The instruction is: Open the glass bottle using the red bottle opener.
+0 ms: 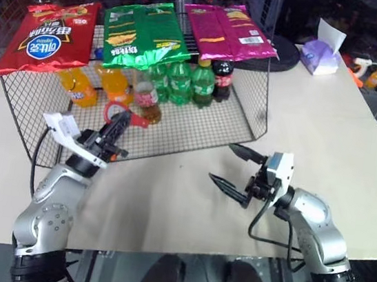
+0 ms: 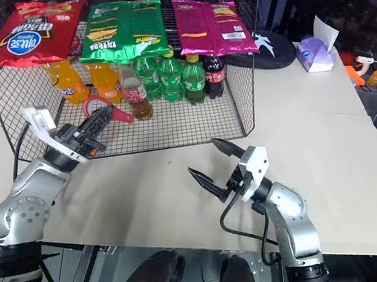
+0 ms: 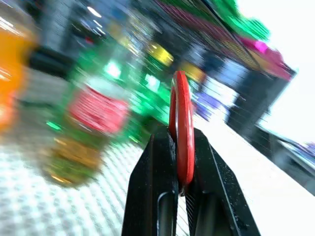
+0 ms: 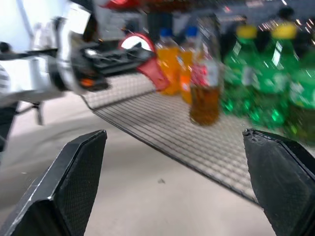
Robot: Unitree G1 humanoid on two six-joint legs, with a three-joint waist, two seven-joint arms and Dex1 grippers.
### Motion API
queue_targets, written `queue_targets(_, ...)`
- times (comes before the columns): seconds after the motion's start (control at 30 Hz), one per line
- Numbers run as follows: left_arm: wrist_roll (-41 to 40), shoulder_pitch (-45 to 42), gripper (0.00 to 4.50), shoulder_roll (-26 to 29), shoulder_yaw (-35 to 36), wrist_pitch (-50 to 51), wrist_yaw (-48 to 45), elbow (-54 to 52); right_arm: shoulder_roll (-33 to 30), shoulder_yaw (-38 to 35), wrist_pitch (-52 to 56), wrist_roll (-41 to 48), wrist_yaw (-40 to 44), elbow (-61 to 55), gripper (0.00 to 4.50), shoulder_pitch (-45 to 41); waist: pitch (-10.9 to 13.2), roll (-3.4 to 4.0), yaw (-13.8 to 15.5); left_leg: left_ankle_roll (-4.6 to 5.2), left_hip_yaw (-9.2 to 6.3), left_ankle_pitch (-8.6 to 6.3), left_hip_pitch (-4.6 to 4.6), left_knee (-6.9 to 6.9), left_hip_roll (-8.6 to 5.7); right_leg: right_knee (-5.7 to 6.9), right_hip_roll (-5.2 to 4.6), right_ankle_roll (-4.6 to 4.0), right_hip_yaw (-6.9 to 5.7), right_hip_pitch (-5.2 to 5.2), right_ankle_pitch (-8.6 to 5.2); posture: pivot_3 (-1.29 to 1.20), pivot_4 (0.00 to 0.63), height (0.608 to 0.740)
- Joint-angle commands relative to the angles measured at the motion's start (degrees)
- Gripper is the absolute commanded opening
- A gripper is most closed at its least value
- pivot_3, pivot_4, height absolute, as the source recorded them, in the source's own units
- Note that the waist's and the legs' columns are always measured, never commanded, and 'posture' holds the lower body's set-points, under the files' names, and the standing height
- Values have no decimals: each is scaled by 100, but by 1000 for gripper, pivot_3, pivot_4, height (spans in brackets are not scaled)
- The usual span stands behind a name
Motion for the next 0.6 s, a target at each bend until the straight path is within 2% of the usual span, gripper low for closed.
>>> queue_targets(0.03,-602,-145,20,176,-321,678,-411,-218,118,-86,870,342,-436,-332,4500,-405,0,0,-2,-2,2,1,2,2,-1,7,0,0,3,-1,0,0,150,740)
queue_targets(0.17,-844,-486,20,254,-739,1257,-765,-22,-77,49,2045,558,-449,-167,4500,-1011,1,0,-1,-5,0,4,4,6,-2,20,3,-1,2,-2,0,0,150,740)
queue_targets(0.37,-680,-1064,20,282,-1252,1681,-1306,415,-363,27,2876,1308,441,-34,4500,-1500,2,0,-17,-5,2,4,0,7,-2,24,8,-2,4,-10,-1,0,150,740)
queue_targets(0.6,-361,-1542,20,370,-1601,1864,-1926,879,-720,86,3694,1760,966,-32,4500,-1903,2,0,-23,-5,5,4,-5,7,-2,28,8,-2,7,-18,-1,0,150,740)
